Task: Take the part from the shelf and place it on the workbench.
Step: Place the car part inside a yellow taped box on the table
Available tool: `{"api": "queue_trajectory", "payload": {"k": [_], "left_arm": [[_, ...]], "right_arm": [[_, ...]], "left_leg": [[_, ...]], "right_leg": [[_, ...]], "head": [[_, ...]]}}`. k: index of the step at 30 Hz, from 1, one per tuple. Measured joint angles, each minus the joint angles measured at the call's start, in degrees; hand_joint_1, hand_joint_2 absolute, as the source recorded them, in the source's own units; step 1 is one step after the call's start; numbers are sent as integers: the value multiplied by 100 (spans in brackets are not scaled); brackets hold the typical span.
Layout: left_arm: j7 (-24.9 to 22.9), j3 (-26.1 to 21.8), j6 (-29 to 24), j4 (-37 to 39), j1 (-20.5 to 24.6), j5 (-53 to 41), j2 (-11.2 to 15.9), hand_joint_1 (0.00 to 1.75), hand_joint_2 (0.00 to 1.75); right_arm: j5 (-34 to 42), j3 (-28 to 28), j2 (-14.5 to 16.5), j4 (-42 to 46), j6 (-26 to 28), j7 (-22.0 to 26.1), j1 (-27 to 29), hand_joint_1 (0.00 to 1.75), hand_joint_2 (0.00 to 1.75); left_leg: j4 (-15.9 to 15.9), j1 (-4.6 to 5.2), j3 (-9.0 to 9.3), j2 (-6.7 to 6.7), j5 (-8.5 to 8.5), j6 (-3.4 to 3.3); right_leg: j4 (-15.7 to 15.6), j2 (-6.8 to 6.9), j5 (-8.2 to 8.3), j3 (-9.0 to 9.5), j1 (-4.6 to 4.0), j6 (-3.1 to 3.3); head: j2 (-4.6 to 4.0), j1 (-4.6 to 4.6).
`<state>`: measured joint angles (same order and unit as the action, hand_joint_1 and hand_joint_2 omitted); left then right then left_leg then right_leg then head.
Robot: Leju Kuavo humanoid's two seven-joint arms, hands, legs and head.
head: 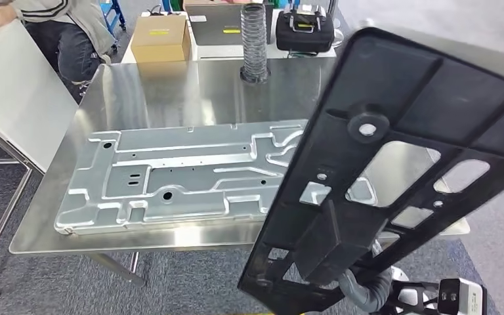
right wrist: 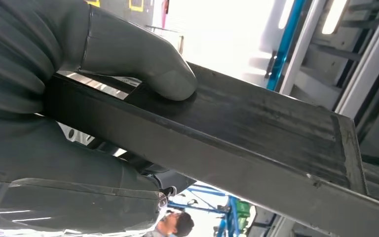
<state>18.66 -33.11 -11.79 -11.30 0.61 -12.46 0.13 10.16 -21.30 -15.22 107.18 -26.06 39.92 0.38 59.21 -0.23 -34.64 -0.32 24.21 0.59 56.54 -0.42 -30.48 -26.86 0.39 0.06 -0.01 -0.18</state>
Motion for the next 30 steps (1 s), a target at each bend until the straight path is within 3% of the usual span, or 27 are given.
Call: {"api": "queue_trajectory", "payload": {"k": [3,5,6,8,9,10,11,13,15,17,20,21,23,24,25,26,28,30], "left_arm": [[1,-13,3,0,1,1,-7,0,175],[2,-17,13,0,-9,-2,-17,0,175],[2,-18,20,0,-9,-2,-23,0,175],[3,-22,29,0,-6,-2,-31,0,175],[3,-25,35,0,-6,-2,-34,0,175],[3,-28,40,0,-11,-3,-36,0,175],[3,-32,50,0,-15,-4,-37,0,175],[3,-42,79,1,-20,-14,-39,0,175],[7,-49,125,2,-3,-34,-44,0,175],[13,-56,176,2,27,-51,-40,0,175],[28,-68,223,1,63,-67,-19,0,175],[34,-74,230,0,69,-77,-8,0,175],[40,-92,247,0,74,-106,10,0,175],[40,-101,256,0,73,-119,18,0,175],[40,-107,265,0,69,-130,20,0,175],[39,-110,271,0,66,-136,20,0,175],[37,-116,277,0,63,-143,22,0,175],[31,-126,281,1,68,-145,23,0,175]], "right_arm": [[-183,57,86,138,-33,-2,187,175,175],[-292,103,156,246,-56,1,293,175,175],[-346,126,190,293,-57,3,345,175,175],[-450,156,258,358,-43,4,462,175,175],[-510,160,297,382,-17,2,516,175,175],[-570,158,339,404,22,0,555,175,175],[-632,156,382,427,83,-1,576,175,175],[-767,150,460,470,287,1,551,175,175],[-893,136,507,492,647,0,436,175,175],[-978,138,514,496,1102,-3,234,175,175],[-1001,251,430,463,1739,-2,-175,175,175],[-964,331,372,413,1902,-3,-353,175,175],[-934,570,228,250,2148,-36,-723,175,175],[-996,713,158,163,2250,-72,-879,175,175],[-1114,865,77,82,2350,-119,-1011,175,175],[-1252,1013,-5,9,2439,-169,-1132,175,175],[-1571,1255,-147,-105,2582,-279,-1358,175,175],[-1965,1383,-251,-216,2725,-418,-1612,175,175]], "left_leg": [[-103,5,52,-5,82,-92],[-165,-15,118,-3,110,-156],[-186,-22,156,-1,130,-182],[-195,-19,223,-1,193,-213],[-195,-17,264,-4,230,-215],[-194,-15,315,-7,269,-211],[-194,-13,379,-10,313,-203],[-196,-2,513,-13,404,-178],[-193,17,573,-16,478,-128],[-208,21,576,-7,513,-69],[-52,20,545,9,643,8],[211,16,426,9,779,32],[998,-4,-10,8,1100,67],[1325,-13,-225,8,1182,80],[1469,-24,-359,9,1150,89],[1387,-37,-382,10,998,94],[680,-62,-152,15,488,91],[82,-57,69,14,201,56]], "right_leg": [[-24,6,-68,27,2,-98],[209,12,-197,-63,14,-155],[527,14,-328,-231,25,-179],[1367,14,-596,-752,34,-215],[1665,14,-622,-984,37,-225],[1752,14,-524,-1118,37,-224],[1602,14,-302,-1139,36,-213],[856,14,272,-937,17,-148],[278,19,548,-747,-16,-75],[162,14,533,-720,-38,-28],[48,6,549,-651,11,38],[9,9,553,-618,30,55],[-1,14,536,-593,27,72],[6,16,523,-589,28,70],[14,17,505,-579,29,65],[27,17,482,-563,32,54],[62,17,417,-514,39,17],[116,5,368,-511,24,-41]], "head": [[1,5],[1,12],[1,16],[0,24],[0,23],[0,23],[1,23],[0,24],[0,15],[0,3],[0,-4],[1,-11],[1,-19],[1,-19],[1,-19],[1,-20],[0,-20],[-1,-26]]}}
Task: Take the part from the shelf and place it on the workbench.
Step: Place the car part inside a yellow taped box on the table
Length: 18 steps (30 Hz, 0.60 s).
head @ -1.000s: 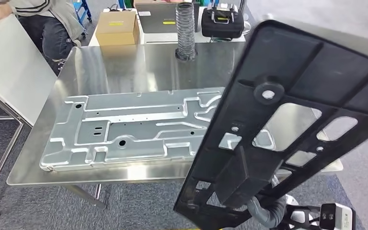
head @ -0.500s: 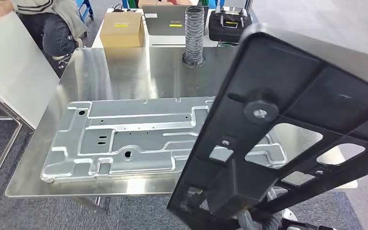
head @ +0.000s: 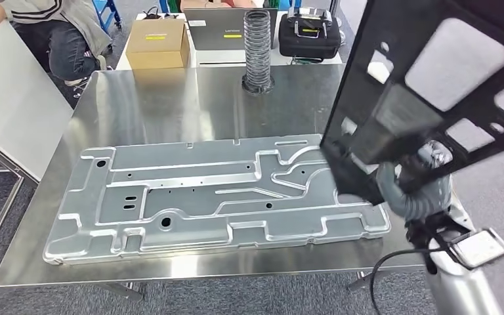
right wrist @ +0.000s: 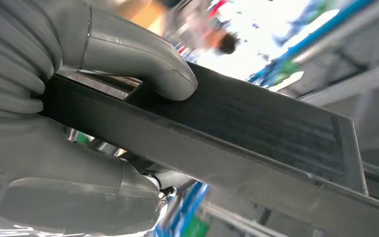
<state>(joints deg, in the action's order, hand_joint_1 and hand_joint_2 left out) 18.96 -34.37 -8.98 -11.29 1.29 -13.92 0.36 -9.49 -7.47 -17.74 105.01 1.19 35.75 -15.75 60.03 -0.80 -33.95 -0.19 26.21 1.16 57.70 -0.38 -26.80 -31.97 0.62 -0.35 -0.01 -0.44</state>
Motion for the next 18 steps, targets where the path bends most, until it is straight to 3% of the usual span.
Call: {"api": "queue_trajectory", "payload": {"k": [5,7,9,10,11,13,15,18], "left_arm": [[13,-24,15,1,19,-34,6,0,175],[27,-32,33,1,38,-60,7,0,175],[43,-38,53,1,53,-89,8,0,175],[53,-40,68,1,54,-108,8,0,175],[63,-42,86,1,54,-130,9,0,175],[81,-43,128,1,62,-178,10,0,175],[96,-43,173,1,76,-209,4,0,175],[111,-57,223,1,88,-226,-2,0,175]], "right_arm": [[-1100,-97,-216,-568,122,-561,-761,175,175],[-1591,-282,-281,-900,143,-770,-1081,175,175],[-1986,-538,-311,-1273,160,-909,-1353,175,175],[-2168,-717,-315,-1498,162,-980,-1499,175,175],[-2349,-932,-315,-1744,158,-1049,-1663,175,175],[-2657,-1427,-304,-2223,123,-1149,-2004,175,175],[-2826,-1942,-249,-2650,53,-1191,-2350,175,175],[-2933,-2707,-47,-3237,-31,-1272,-2814,175,175]], "left_leg": [[-165,15,41,-9,-25,-179],[-196,8,58,-9,-41,-235],[-195,19,58,-16,-36,-264],[-192,27,61,-20,-32,-268],[-188,35,67,-24,-27,-270],[-186,53,93,-32,-13,-263],[-185,79,95,-39,0,-236],[-212,79,76,-38,-9,-150]], "right_leg": [[117,2,-78,-75,13,-148],[618,23,-321,-314,21,-189],[1345,27,-570,-706,22,-209],[1556,27,-584,-844,23,-208],[1559,27,-494,-889,21,-197],[951,25,-66,-674,9,-134],[275,24,216,-389,-25,-57],[17,22,232,-312,-63,2]], "head": [[0,30],[0,49],[0,55],[1,57],[1,58],[1,58],[0,52],[1,42]]}}
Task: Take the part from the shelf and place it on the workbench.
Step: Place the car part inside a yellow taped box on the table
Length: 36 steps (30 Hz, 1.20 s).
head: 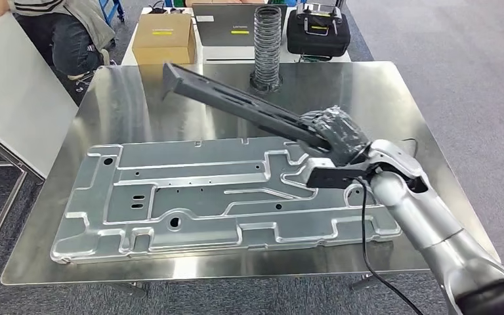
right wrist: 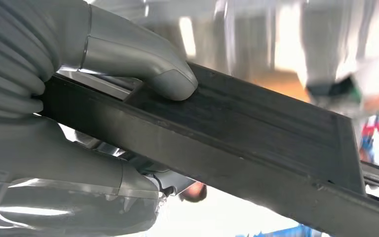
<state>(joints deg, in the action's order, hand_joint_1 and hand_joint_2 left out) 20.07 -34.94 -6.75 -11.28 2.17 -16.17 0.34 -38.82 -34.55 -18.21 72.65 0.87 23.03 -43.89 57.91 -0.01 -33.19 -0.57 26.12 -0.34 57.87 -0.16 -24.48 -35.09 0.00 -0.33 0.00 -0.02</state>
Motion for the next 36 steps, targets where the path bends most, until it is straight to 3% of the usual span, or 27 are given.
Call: {"api": "queue_trajectory", "payload": {"k": [2,3,6,7,8,9,11,12,14,16,18,21,22,23,24,26,28,30,33,34,36], "left_arm": [[5,-23,9,-1,5,-9,-4,0,175],[7,-36,8,-2,8,-13,-7,0,175],[10,-84,3,-2,1,-15,-10,0,175],[11,-99,3,-2,-6,-13,-11,0,175],[13,-111,3,-2,-14,-11,-13,0,175],[16,-120,3,-2,-20,-5,-14,0,175],[30,-138,4,-2,-26,7,-15,0,175],[39,-148,4,-1,-27,13,-16,0,175],[58,-170,4,0,-27,21,-24,0,175],[74,-193,4,0,-34,31,-38,0,175],[93,-214,5,0,-36,49,-52,0,175],[138,-234,11,0,-25,61,-64,0,175],[161,-241,15,0,-25,61,-67,0,175],[188,-249,21,0,-27,60,-70,0,175],[216,-256,29,0,-28,58,-72,0,175],[270,-263,57,0,-27,42,-85,0,175],[311,-265,94,0,-23,15,-111,0,175],[353,-267,123,0,-19,-21,-125,0,175],[401,-268,155,-2,-18,-66,-119,0,175],[407,-268,166,-2,-20,-77,-116,0,175],[423,-270,188,-2,-21,-101,-105,0,175]], "right_arm": [[-24,-473,189,-331,-56,-43,-239,175,175],[-40,-694,292,-483,-85,-56,-353,175,175],[-96,-1245,606,-866,-161,-88,-627,175,175],[-108,-1414,707,-969,-190,-101,-689,175,175],[-115,-1565,793,-1056,-220,-112,-739,175,175],[-118,-1693,872,-1124,-251,-126,-784,175,175],[-118,-1859,998,-1212,-320,-172,-884,175,175],[-118,-1918,1049,-1245,-356,-199,-944,175,175],[-119,-2033,1144,-1302,-418,-253,-1055,175,175],[-122,-2141,1221,-1358,-442,-282,-1126,175,175],[-129,-2230,1271,-1413,-440,-282,-1178,175,175],[-145,-2355,1339,-1517,-439,-288,-1235,175,175],[-162,-2403,1366,-1568,-438,-297,-1239,175,175],[-193,-2460,1394,-1634,-433,-320,-1240,175,175],[-228,-2517,1424,-1711,-425,-352,-1243,175,175],[-291,-2614,1479,-1879,-390,-411,-1272,175,175],[-338,-2693,1538,-2060,-334,-437,-1336,175,175],[-389,-2776,1596,-2266,-279,-461,-1383,175,175],[-448,-2873,1659,-2557,-244,-491,-1391,175,175],[-457,-2896,1683,-2644,-237,-496,-1391,175,175],[-472,-2937,1733,-2805,-223,-501,-1379,175,175]], "left_leg": [[61,-6,-13,6,58,67],[235,-8,-88,9,159,98],[1298,-33,-629,14,619,170],[1555,-44,-786,15,669,188],[1607,-56,-849,17,606,202],[1429,-71,-798,20,436,213],[676,-98,-471,28,19,223],[361,-98,-329,27,-99,206],[115,-86,-221,21,-130,148],[95,-80,-222,19,-137,70],[75,-92,-207,19,-146,4],[67,-93,-198,20,-138,-47],[68,-86,-195,19,-134,-54],[68,-78,-187,15,-129,-61],[68,-67,-176,9,-125,-65],[66,-45,-149,-6,-115,-69],[62,-26,-150,-9,-110,-47],[38,-31,-152,-2,-116,7],[118,-23,-165,10,-30,90],[323,-23,-247,14,94,113],[1042,-51,-576,19,435,159]], "right_leg": [[-72,6,21,46,28,50],[-110,12,31,74,44,76],[-132,21,19,108,51,121],[-124,21,8,113,50,124],[-112,20,-8,120,50,122],[-93,20,-30,130,53,114],[-37,20,-91,151,53,78],[0,17,-120,146,45,54],[39,13,-146,126,25,7],[46,15,-159,118,27,-35],[222,16,-286,53,39,-84],[1277,16,-782,-446,45,-133],[1618,16,-884,-627,45,-135],[1761,16,-869,-717,41,-123],[1656,15,-738,-690,34,-97],[870,16,-295,-356,-3,10],[192,29,-49,-62,-53,118],[26,40,-35,3,-87,159],[-150,48,36,108,-29,168],[-205,53,60,146,-5,171],[-224,58,65,172,-2,186]], "head": [[-1,-4],[-1,-7],[0,-10],[0,-11],[0,-11],[-1,-12],[-1,-11],[-1,-14],[-1,-12],[0,-9],[0,3],[0,21],[0,21],[0,22],[0,23],[0,24],[0,8],[0,-2],[-1,-2],[-1,-5],[0,-7]]}}
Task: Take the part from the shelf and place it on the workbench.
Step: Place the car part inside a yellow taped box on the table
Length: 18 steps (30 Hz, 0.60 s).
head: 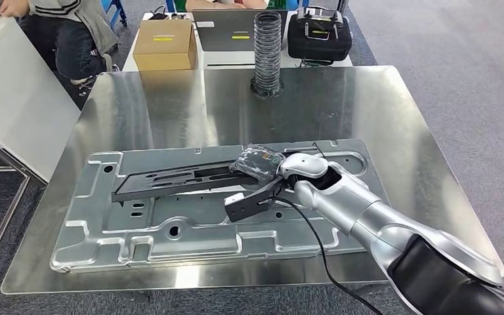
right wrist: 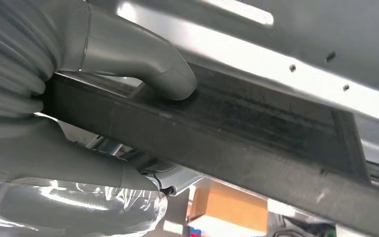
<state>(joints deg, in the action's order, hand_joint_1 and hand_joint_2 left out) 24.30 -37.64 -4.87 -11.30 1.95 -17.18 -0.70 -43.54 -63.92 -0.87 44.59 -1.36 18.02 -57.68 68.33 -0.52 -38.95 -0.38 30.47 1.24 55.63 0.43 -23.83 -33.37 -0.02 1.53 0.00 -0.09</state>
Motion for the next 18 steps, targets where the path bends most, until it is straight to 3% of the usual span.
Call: {"api": "queue_trajectory", "payload": {"k": [2,3,6,8,10,12,14,16,17,18], "left_arm": [[23,-2,20,0,-3,-22,9,0,175],[36,-2,31,0,-7,-33,9,0,175],[86,-5,82,0,-8,-45,16,0,175],[129,-11,122,0,1,-37,20,0,175],[179,-25,144,0,8,-27,21,0,175],[207,-39,146,0,14,-25,21,0,175],[210,-54,141,0,18,-27,21,0,175],[211,-73,143,0,16,-35,22,0,87],[214,-82,145,0,14,-40,22,0,44],[218,-88,147,0,13,-46,23,0,0]], "right_arm": [[-22,-44,28,-131,8,-16,27,175,175],[-32,-64,35,-184,15,-25,37,175,175],[-45,-88,55,-284,40,-59,26,175,175],[-49,-89,63,-328,49,-75,10,87,87],[-51,-92,67,-357,53,-84,15,0,0],[-55,-95,67,-382,53,-93,32,0,0],[-53,-95,66,-403,55,-95,45,0,0],[-22,-95,65,-416,52,-95,79,0,0],[18,-93,63,-423,44,-94,104,0,0],[72,-86,62,-428,24,-90,125,0,0]], "left_leg": [[516,-28,-276,2,129,48],[459,-44,-263,4,31,68],[-609,-90,252,7,-481,107],[-973,-87,441,-3,-556,50],[-978,-69,445,-8,-558,-47],[-1005,-71,445,-2,-588,-122],[-1026,-80,432,5,-615,-170],[-1025,-72,412,6,-622,-183],[-1024,-68,407,6,-622,-184],[-1021,-65,407,4,-622,-184]], "right_leg": [[17,-1,-17,6,6,-8],[35,-3,-31,10,14,-20],[151,-18,-117,9,35,-96],[213,-39,-158,-9,23,-159],[214,-57,-154,-15,22,-212],[316,-58,-236,-58,41,-268],[833,-53,-552,-292,57,-318],[1615,-51,-902,-660,65,-345],[1850,-51,-957,-775,67,-345],[1870,-51,-900,-786,67,-334]], "head": [[0,1],[0,1],[0,-1],[0,5],[0,11],[0,27],[0,54],[0,65],[0,65],[0,66]]}}
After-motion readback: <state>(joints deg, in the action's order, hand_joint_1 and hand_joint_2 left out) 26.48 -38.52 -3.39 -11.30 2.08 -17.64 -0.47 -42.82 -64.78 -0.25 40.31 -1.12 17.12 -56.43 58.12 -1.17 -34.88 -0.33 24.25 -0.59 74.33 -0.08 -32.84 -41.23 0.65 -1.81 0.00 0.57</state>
